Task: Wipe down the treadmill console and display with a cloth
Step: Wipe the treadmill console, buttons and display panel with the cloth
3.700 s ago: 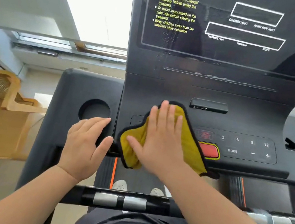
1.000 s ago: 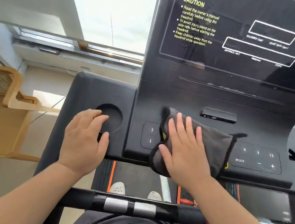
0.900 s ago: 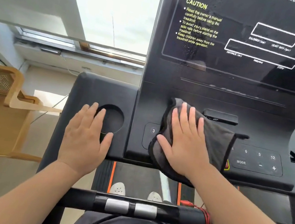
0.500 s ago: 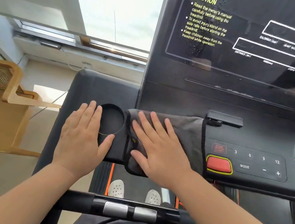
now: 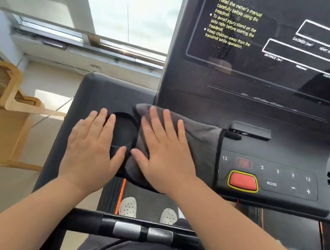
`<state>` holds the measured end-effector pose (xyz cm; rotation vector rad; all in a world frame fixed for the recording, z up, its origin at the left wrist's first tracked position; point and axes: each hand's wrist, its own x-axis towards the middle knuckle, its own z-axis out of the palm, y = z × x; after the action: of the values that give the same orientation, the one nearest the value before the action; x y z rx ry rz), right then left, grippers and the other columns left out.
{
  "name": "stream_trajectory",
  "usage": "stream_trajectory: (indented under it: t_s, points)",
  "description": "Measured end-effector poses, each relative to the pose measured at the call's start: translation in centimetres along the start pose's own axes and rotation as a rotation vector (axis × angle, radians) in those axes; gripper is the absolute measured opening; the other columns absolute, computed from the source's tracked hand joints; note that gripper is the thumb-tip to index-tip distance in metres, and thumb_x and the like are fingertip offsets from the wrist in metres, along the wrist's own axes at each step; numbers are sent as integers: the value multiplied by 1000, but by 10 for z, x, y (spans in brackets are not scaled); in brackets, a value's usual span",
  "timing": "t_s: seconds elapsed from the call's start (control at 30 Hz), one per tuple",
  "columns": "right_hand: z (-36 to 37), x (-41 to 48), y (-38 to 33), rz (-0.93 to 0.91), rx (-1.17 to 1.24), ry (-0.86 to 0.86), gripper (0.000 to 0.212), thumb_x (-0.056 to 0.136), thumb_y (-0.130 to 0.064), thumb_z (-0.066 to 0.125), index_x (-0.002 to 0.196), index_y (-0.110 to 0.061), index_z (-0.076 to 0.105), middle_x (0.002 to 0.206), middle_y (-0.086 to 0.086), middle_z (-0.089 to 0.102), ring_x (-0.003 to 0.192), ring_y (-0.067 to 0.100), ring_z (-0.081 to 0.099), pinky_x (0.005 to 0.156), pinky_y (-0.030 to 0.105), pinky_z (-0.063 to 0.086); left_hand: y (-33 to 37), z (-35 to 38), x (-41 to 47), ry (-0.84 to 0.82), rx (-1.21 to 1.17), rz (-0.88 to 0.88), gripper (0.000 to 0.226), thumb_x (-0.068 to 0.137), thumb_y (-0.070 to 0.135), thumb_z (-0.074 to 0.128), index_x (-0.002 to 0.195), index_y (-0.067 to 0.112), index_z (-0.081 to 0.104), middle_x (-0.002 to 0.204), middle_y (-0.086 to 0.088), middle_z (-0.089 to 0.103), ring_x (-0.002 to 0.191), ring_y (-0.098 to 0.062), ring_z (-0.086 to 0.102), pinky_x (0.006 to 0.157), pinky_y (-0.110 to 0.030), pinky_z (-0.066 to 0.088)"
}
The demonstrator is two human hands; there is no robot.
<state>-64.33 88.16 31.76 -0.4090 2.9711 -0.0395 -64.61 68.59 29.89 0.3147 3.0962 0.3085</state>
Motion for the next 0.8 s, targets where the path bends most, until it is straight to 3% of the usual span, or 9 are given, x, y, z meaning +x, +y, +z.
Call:
stream_trajectory:
  t_s: [0.1,0.17,0.3,0.43,0.67,0.73,0.8]
  points:
    - [7,-35,11,-115,-34,-16,71,102,-58,28,163,-22,20,173,0,9,159,25,3,128,52,6,1,1,-1,18,-18,-4,76,92,52,38,152,5,39,159,-19,38,149,-37,32,122,-53,23]
    - [12,-60,36,-96,-62,-48,72,102,-60,30,163,-22,20,173,1,9,159,25,4,127,54,12,1,1,-2,22,-26,-12,76,92,52,38,152,6,39,159,-18,38,149,-37,32,122,-52,23]
    - [4,-61,89,187,-38,-60,83,99,-69,22,164,-17,14,173,7,1,159,29,-2,126,58,12,2,1,-2,23,-29,-6,76,92,52,36,151,5,40,159,-18,39,149,-37,32,122,-51,22]
    - [-2,-25,58,357,-32,15,91,96,-72,19,163,-12,9,171,18,-1,157,40,-3,126,60,6,0,1,-1,5,-28,-9,76,93,54,34,153,7,37,161,-16,36,151,-34,29,124,-49,20]
    - [12,-41,0,-62,-3,19,70,104,-57,32,164,-23,18,173,0,6,160,24,1,128,53,7,-1,-2,-1,1,-108,-41,77,94,55,34,155,10,33,163,-12,34,153,-30,26,124,-50,21]
    - [17,-60,19,-40,3,17,69,102,-55,35,163,-23,23,173,0,11,159,24,6,128,53,12,0,-3,-1,-2,-109,-43,76,94,55,35,155,9,34,163,-13,34,153,-31,27,124,-51,21]
    - [17,-76,54,100,1,18,73,101,-58,31,163,-20,24,172,3,12,159,26,8,127,55,15,2,-3,-1,-8,-104,-45,76,94,55,35,155,9,34,163,-14,34,153,-32,26,124,-51,21]
